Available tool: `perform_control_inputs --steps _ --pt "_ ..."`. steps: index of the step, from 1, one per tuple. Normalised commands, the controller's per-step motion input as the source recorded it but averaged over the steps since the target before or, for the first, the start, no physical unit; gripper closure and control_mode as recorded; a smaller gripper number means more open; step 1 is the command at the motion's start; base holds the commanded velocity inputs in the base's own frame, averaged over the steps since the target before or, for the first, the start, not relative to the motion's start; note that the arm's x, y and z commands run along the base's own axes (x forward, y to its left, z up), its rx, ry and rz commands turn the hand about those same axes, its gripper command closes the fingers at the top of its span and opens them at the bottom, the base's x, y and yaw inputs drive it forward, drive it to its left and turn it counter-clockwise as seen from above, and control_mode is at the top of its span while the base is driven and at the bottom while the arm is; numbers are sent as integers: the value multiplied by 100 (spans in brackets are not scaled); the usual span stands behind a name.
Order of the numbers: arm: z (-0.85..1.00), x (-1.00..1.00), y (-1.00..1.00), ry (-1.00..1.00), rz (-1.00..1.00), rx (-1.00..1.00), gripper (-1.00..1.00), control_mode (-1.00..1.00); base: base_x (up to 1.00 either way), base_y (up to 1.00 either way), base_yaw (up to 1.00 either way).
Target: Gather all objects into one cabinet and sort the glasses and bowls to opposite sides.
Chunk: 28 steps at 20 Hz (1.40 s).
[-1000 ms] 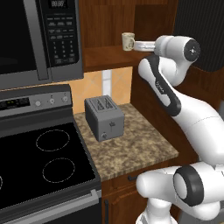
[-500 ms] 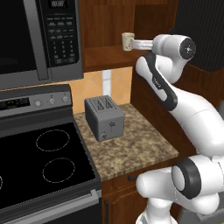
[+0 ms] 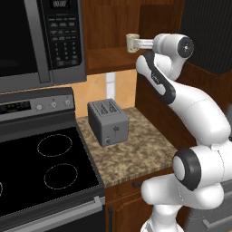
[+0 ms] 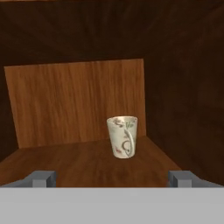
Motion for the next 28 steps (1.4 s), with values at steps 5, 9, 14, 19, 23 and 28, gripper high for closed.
perform_control_inputs --steps 5,9,14,19,23,28 --pt "0 39 0 5 -3 -1 -100 -100 0 0 0" --pt "0 31 0 11 0 -5 -100 -100 0 0 0" --pt "0 24 0 7 0 -5 -100 -100 0 0 0" --pt "0 31 0 3 -1 -1 -100 -100 0 0 0" --pt "0 30 0 3 0 0 -100 -100 0 0 0" --pt "-8 32 0 0 -1 0 -100 -100 0 0 0"
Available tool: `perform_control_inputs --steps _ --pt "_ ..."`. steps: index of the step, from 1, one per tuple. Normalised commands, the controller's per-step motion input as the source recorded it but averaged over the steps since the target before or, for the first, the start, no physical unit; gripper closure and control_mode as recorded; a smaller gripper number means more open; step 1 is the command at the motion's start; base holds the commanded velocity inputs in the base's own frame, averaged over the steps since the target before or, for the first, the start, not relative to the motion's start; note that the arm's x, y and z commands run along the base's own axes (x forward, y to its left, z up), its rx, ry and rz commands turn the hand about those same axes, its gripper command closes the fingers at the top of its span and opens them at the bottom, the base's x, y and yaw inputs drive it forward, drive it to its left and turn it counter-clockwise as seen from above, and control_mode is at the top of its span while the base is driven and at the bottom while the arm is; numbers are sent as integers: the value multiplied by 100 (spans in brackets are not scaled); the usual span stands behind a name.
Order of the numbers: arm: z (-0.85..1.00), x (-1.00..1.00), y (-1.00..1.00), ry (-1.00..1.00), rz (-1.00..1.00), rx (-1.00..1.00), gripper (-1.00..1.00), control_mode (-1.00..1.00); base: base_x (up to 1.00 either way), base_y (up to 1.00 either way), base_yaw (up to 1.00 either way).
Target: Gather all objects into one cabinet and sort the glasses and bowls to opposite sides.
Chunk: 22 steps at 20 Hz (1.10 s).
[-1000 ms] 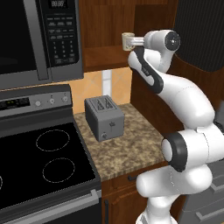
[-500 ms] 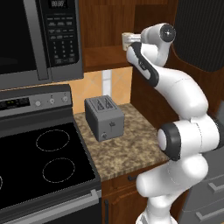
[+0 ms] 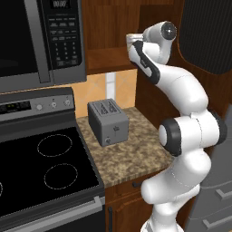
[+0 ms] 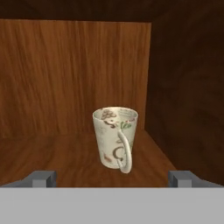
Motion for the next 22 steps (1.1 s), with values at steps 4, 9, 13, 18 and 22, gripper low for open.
perform_control_inputs --steps 4,9,13,18,22 --pt "-10 30 0 0 0 0 -100 -100 0 0 0" --pt "-14 28 1 0 0 0 -100 -100 0 0 0" --pt "-17 20 0 0 0 0 -100 -100 0 0 0" --pt "-27 15 0 0 0 0 -100 -100 0 0 0" --pt "-9 27 0 0 0 0 -100 -100 0 0 0"
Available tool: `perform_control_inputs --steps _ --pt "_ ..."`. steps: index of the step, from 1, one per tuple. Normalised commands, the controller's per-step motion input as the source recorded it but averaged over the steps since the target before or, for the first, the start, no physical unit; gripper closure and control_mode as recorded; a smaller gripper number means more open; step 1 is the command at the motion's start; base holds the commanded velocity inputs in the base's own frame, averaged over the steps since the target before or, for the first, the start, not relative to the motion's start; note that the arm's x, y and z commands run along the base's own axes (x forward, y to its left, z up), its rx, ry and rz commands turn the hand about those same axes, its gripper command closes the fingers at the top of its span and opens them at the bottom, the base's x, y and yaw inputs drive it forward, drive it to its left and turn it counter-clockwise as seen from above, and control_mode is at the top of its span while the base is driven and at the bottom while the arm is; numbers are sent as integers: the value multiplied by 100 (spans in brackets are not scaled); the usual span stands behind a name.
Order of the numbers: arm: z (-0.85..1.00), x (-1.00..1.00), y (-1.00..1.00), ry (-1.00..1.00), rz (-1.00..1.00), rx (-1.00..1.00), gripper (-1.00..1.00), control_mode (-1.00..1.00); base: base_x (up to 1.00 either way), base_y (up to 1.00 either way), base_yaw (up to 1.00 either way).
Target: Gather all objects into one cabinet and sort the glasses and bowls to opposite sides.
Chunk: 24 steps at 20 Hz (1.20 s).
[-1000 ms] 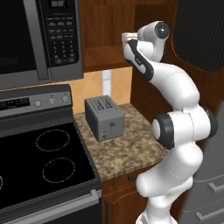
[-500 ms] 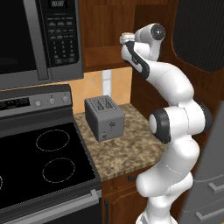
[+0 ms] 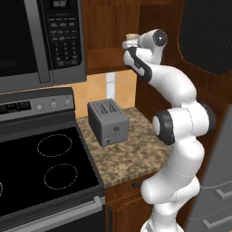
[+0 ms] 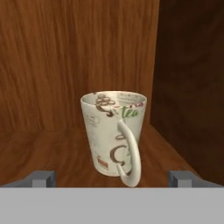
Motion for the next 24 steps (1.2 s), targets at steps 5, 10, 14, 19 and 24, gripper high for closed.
perform_control_inputs --steps 5,10,14,19,24 --pt "0 31 0 0 -1 0 -100 -100 0 0 0" --pt "0 26 0 0 -1 0 -100 -100 0 0 0" --pt "-6 9 8 0 0 0 -100 -100 0 0 0" --pt "-24 8 19 4 0 -2 -100 -100 0 0 0" --pt "-15 11 9 2 0 -1 -100 -100 0 0 0"
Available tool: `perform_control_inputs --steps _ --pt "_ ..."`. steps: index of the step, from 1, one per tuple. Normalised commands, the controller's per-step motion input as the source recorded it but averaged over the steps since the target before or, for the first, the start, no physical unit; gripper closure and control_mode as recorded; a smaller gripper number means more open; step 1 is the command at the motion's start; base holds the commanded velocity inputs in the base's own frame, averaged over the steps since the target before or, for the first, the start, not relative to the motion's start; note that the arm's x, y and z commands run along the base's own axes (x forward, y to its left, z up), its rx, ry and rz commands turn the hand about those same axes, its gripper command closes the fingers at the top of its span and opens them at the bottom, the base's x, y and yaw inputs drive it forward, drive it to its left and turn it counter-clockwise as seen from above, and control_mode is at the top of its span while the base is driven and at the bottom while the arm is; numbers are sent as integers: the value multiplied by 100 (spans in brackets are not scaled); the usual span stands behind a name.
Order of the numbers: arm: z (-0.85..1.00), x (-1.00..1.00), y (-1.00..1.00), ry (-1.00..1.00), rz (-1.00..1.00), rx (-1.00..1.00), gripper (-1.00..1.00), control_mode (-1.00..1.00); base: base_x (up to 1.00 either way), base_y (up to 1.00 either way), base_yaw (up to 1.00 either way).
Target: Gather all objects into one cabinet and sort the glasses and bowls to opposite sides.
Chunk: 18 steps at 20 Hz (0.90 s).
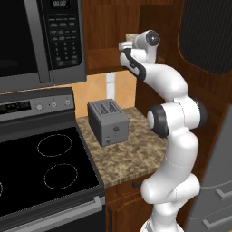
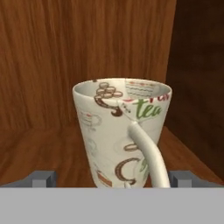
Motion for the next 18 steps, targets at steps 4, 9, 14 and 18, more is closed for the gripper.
perform_control_inputs --steps 4,9,14,18 --pt "0 15 0 0 0 0 -100 -100 0 0 0" --pt "0 13 0 0 0 0 100 -100 0 0 0" --pt "0 2 0 0 0 0 100 -100 0 0 0" --pt "0 0 0 0 -1 0 100 -100 0 0 0"
